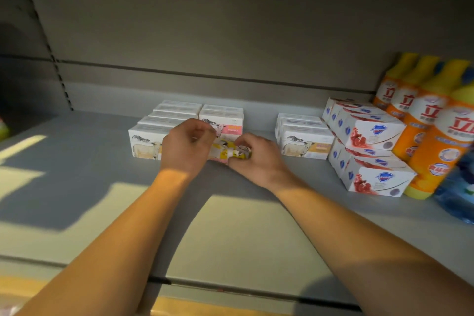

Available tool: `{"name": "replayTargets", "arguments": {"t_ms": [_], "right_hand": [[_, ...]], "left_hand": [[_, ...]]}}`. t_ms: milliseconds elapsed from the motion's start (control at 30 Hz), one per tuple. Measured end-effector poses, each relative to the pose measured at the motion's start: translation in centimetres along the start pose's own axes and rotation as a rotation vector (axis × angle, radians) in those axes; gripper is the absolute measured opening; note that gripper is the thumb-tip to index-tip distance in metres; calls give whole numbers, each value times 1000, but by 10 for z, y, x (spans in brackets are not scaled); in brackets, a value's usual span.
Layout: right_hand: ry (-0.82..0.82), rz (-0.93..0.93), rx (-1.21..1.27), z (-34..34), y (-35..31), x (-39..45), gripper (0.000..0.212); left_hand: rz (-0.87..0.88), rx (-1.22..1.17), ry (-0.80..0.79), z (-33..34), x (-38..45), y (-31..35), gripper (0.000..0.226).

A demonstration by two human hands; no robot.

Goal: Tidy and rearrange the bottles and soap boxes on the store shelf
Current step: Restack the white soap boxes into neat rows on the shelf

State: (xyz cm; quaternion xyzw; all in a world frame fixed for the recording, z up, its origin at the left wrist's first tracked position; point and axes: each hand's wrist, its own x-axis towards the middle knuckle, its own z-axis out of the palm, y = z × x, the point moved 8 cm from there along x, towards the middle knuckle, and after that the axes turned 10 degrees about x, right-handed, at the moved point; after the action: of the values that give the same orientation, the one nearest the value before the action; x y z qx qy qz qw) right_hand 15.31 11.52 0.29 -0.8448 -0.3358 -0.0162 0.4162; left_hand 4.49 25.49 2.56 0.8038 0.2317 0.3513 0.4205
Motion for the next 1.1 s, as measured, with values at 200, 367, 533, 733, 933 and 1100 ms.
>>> {"name": "replayTargets", "arguments": {"t_ms": [200, 367, 533, 733, 933, 1100], "right_hand": [[87, 301, 595, -52, 37, -38, 25], [-10, 550, 1013, -47, 51, -68, 27], [-91, 483, 1066, -46, 47, -63, 43], [-146, 308, 1007, -49, 36, -60, 56], [-99, 235, 890, -48, 40, -57, 6], [102, 14, 695, -72, 27, -55, 27]], "left_hand": [[46, -53, -281, 30, -10, 6, 32], [137, -147, -612, 66, -38, 20, 27], [-17, -281, -544, 65, -36, 14, 31], [-10, -270, -512, 67, -31, 10, 46], [29, -210, -494, 66, -28, 7, 46], [-120, -317, -478, 67, -30, 3, 31]]}}
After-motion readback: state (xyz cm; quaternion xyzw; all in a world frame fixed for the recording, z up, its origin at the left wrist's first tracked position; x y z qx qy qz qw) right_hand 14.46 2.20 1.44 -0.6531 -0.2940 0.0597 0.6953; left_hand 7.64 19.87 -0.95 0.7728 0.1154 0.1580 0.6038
